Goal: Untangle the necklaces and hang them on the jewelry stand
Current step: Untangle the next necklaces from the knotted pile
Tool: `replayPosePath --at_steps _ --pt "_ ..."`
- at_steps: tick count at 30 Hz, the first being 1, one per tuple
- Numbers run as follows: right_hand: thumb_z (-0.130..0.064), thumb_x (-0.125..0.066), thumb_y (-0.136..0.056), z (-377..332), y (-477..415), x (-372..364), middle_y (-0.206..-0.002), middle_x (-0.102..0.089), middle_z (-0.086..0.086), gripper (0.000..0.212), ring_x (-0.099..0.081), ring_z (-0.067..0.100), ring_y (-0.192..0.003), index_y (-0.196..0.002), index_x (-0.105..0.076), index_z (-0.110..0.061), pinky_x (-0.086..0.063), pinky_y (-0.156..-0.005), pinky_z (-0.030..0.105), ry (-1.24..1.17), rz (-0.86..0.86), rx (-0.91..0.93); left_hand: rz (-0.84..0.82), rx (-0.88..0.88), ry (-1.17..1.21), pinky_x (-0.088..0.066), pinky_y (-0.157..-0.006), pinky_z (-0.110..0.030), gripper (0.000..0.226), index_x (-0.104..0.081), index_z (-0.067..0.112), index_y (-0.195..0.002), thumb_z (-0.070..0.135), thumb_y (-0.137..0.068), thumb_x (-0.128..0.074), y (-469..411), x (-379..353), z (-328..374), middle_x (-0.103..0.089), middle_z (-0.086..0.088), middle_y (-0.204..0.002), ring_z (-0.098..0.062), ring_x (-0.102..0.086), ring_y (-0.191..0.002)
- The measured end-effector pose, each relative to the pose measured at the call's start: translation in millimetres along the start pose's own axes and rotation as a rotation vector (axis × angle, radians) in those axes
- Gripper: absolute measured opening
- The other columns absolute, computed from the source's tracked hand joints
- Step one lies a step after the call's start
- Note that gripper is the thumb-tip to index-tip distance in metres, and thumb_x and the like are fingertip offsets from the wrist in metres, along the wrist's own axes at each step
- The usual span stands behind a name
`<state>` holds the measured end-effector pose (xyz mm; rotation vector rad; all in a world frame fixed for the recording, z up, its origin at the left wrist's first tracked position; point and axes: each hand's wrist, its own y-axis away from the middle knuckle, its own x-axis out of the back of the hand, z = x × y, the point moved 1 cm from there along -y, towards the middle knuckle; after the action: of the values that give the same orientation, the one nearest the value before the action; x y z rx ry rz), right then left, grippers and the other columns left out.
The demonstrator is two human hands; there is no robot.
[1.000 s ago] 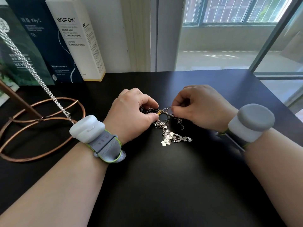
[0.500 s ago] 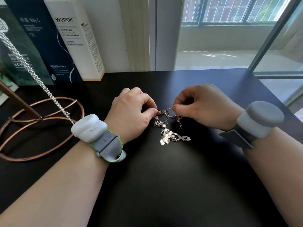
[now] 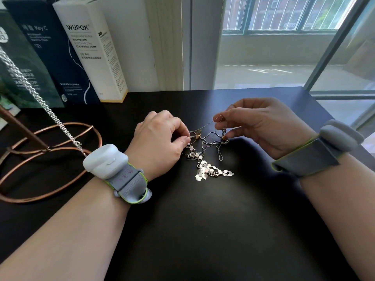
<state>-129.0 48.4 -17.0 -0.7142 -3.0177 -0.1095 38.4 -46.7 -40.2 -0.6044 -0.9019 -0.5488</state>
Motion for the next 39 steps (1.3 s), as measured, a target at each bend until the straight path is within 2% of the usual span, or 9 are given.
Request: replayPosePath --at_steps 4,11,15,18,20,23,29,33,39 --pt "0.0 -0.058 -0.085 0 -1 1 -0.083 -0.073 0.016 0.014 -0.069 0.027 -0.075 -0.072 -0.059 -0.004 -0.056 -0.063 0.031 -0.144 -0.014 -0.051 0.022 0.01 0.012 -0.037 -0.093 -0.038 0.002 -0.065 0.03 -0.081 0.029 -0.083 -0.064 1 2 0 -0.056 0.008 -0.095 -0.012 -0.043 -0.095" --pt "-0.003 -0.06 -0.084 7 -7 4 -0.072 -0.068 0.012 0.006 -0.061 0.02 -0.054 -0.078 -0.058 -0.005 -0.046 -0.043 0.024 -0.032 0.132 -0.025 0.028 0.037 0.027 -0.039 -0.093 -0.039 0.015 -0.063 0.031 -0.072 0.016 -0.075 -0.06 1 3 2 -0.056 0.01 -0.091 -0.012 -0.043 -0.092" --pt "-0.01 -0.062 -0.077 13 -12 9 -0.07 -0.071 0.009 0.008 -0.061 0.022 -0.056 -0.069 -0.063 -0.012 -0.041 -0.042 0.026 0.262 0.211 0.054 0.042 0.037 0.023 -0.039 -0.093 -0.038 0.025 -0.06 0.032 -0.068 0.007 -0.071 -0.057 1 5 2 -0.056 0.009 -0.088 -0.011 -0.041 -0.087" --pt "-0.021 -0.064 -0.074 14 -13 11 -0.062 -0.067 -0.003 0.007 -0.056 0.007 -0.052 -0.068 -0.066 -0.018 -0.044 -0.059 0.026 0.607 0.266 0.123 0.053 0.038 0.039 -0.039 -0.092 -0.038 0.024 -0.061 0.032 -0.069 0.009 -0.069 -0.056 1 5 3 -0.056 0.01 -0.088 -0.01 -0.04 -0.086" --pt "-0.023 -0.063 -0.077 11 -11 10 -0.072 -0.064 -0.007 0.006 -0.057 0.009 -0.068 -0.072 -0.068 -0.023 -0.038 -0.069 0.023 0.831 0.269 0.196 0.075 0.035 0.05 -0.04 -0.091 -0.038 0.017 -0.063 0.031 -0.072 0.019 -0.067 -0.053 1 4 3 -0.057 0.011 -0.087 -0.009 -0.041 -0.085" --pt "-0.023 -0.064 -0.08 7 -9 2 -0.082 -0.059 -0.006 0.008 -0.053 0.012 -0.078 -0.077 -0.071 -0.026 -0.029 -0.066 0.02 0.944 0.2 0.307 0.094 0.021 0.047 -0.04 -0.093 -0.04 0.01 -0.068 0.03 -0.079 0.025 -0.073 -0.061 1 3 3 -0.059 0.011 -0.089 -0.009 -0.043 -0.088" --pt "-0.026 -0.067 -0.081 1 -9 -17 -0.081 -0.055 -0.012 0.006 -0.049 0.005 -0.073 -0.078 -0.071 -0.029 -0.031 -0.068 0.003 1.028 -0.039 0.396 0.106 0.008 0.053 -0.039 -0.094 -0.041 0.011 -0.072 0.03 -0.082 0.021 -0.077 -0.067 0 2 0 -0.06 0.009 -0.091 -0.014 -0.047 -0.093" --pt "-0.027 -0.065 -0.083 0 -12 -28 -0.084 -0.053 -0.011 0.007 -0.043 0.004 -0.077 -0.086 -0.072 -0.027 -0.029 -0.064 0.011 1.122 -0.119 0.443 0.089 0.016 0.03 -0.036 -0.097 -0.039 0.014 -0.072 0.032 -0.088 0.023 -0.079 -0.066 0 2 -2 -0.059 0.01 -0.094 -0.014 -0.045 -0.095" --pt "-0.031 -0.064 -0.085 1 -22 -34 -0.089 -0.052 -0.01 0.013 -0.041 0.005 -0.084 -0.095 -0.072 -0.029 -0.03 -0.076 0.02 1.184 -0.195 0.415 0.055 0.026 -0.013 -0.033 -0.099 -0.035 0.02 -0.07 0.033 -0.099 0.029 -0.08 -0.065 0 1 -3 -0.056 0.011 -0.099 -0.014 -0.044 -0.103"
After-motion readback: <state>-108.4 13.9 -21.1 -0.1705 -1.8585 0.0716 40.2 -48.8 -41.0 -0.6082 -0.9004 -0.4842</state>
